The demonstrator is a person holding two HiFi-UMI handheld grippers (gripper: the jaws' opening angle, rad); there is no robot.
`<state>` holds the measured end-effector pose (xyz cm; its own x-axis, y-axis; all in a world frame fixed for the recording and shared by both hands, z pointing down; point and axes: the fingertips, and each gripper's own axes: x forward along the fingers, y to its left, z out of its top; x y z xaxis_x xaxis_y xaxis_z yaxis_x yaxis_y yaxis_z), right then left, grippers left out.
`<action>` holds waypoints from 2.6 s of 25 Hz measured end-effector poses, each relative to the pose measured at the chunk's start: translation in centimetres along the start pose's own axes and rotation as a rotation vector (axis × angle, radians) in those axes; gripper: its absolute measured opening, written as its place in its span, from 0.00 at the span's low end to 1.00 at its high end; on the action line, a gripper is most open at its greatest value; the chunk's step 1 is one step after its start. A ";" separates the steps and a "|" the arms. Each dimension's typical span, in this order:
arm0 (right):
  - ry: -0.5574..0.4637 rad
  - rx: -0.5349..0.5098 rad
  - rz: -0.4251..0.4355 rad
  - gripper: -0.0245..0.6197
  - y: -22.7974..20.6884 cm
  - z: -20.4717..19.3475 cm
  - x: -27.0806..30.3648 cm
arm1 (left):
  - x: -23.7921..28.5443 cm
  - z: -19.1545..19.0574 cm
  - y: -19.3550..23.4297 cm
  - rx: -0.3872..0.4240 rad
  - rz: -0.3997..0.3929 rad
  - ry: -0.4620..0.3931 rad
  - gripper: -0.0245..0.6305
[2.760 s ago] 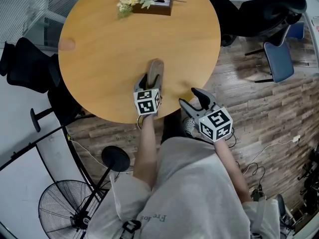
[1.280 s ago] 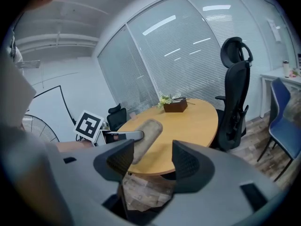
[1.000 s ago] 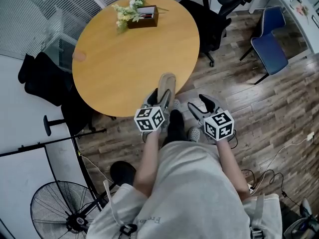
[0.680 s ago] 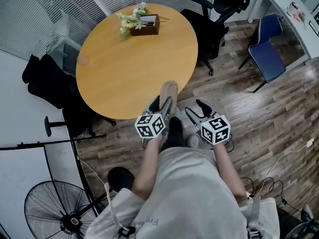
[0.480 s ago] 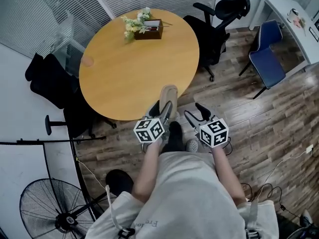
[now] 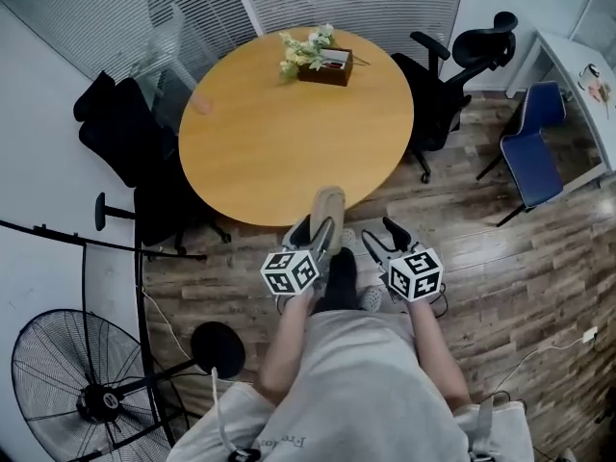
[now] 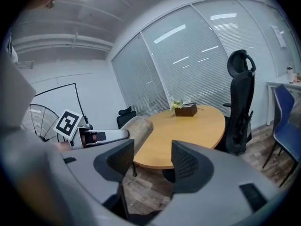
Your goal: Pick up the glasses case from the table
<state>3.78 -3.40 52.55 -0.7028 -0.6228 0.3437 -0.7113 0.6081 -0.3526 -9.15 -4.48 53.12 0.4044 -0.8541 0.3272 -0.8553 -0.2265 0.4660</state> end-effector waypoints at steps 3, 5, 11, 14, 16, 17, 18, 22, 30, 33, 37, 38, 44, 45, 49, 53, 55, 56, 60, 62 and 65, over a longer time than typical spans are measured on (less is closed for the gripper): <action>0.009 -0.015 0.020 0.41 1.2 -0.4 0.6 | -1.4 0.1 1.1 -0.018 0.020 -0.026 0.39; 0.014 -0.024 0.028 0.41 1.7 -0.6 0.7 | -2.0 0.1 1.4 -0.025 0.029 -0.038 0.39; 0.006 -0.029 0.018 0.39 2.0 -0.4 0.6 | -2.7 0.4 1.7 -0.025 0.027 -0.050 0.39; 0.002 -0.031 0.011 0.37 1.9 -0.3 0.4 | -2.4 0.6 1.5 -0.027 0.021 -0.056 0.39; -0.001 -0.030 0.004 0.36 1.6 -0.2 0.3 | -2.2 0.6 1.3 -0.023 0.016 -0.056 0.39; -0.002 -0.028 0.000 0.35 1.5 -0.2 0.2 | -2.1 0.7 1.3 -0.022 0.014 -0.055 0.39; -0.003 -0.027 -0.002 0.34 1.4 -0.2 0.2 | -2.1 0.7 1.2 -0.021 0.012 -0.054 0.39; -0.003 -0.023 -0.007 0.31 0.9 -0.3 0.2 | -1.8 0.7 1.2 -0.027 0.013 -0.063 0.39; -0.008 -0.008 -0.012 0.16 0.6 -0.3 0.5 | -1.7 0.9 1.6 -0.056 0.017 -0.071 0.38; -0.010 -0.006 -0.005 0.09 0.6 -0.3 0.6 | -1.7 0.8 1.7 -0.067 0.019 -0.069 0.38; -0.007 -0.003 0.014 0.03 0.8 -0.3 0.6 | -1.6 0.9 1.6 -0.070 0.021 -0.068 0.38; -0.006 -0.004 0.019 0.03 0.9 -0.3 0.6 | -1.5 0.9 1.6 -0.072 0.021 -0.070 0.38; -0.012 0.000 0.030 0.03 1.0 -0.2 0.6 | -1.5 0.9 1.5 -0.078 0.019 -0.075 0.38; -0.012 -0.001 0.032 0.03 0.9 -0.2 0.5 | -1.5 0.9 1.5 -0.079 0.020 -0.075 0.38; -0.006 -0.021 0.042 0.03 1.1 -0.3 0.5 | -1.5 0.9 1.6 -0.085 0.022 -0.078 0.38; -0.002 -0.026 0.050 0.03 1.2 -0.3 0.6 | -1.5 0.9 1.6 -0.089 0.023 -0.079 0.38; 0.000 -0.026 0.052 0.03 1.2 -0.3 0.6 | -1.5 0.9 1.7 -0.094 0.024 -0.080 0.38; 0.001 -0.026 0.053 0.03 1.2 -0.3 0.6 | -1.6 0.9 1.7 -0.098 0.024 -0.080 0.38; 0.001 -0.027 0.056 0.03 1.4 -0.4 0.6 | -1.7 0.7 1.8 -0.107 0.020 -0.077 0.38; 0.002 -0.029 0.057 0.03 1.5 -0.4 0.7 | -1.7 0.7 1.8 -0.109 0.019 -0.077 0.38; 0.004 -0.030 0.060 0.03 1.6 -0.5 0.6 | -1.8 0.7 1.8 -0.108 0.021 -0.078 0.38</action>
<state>2.22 -2.61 52.64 -0.7439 -0.5830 0.3266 -0.6681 0.6587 -0.3460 -11.63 -3.70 52.86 0.3567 -0.8929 0.2748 -0.8217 -0.1599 0.5470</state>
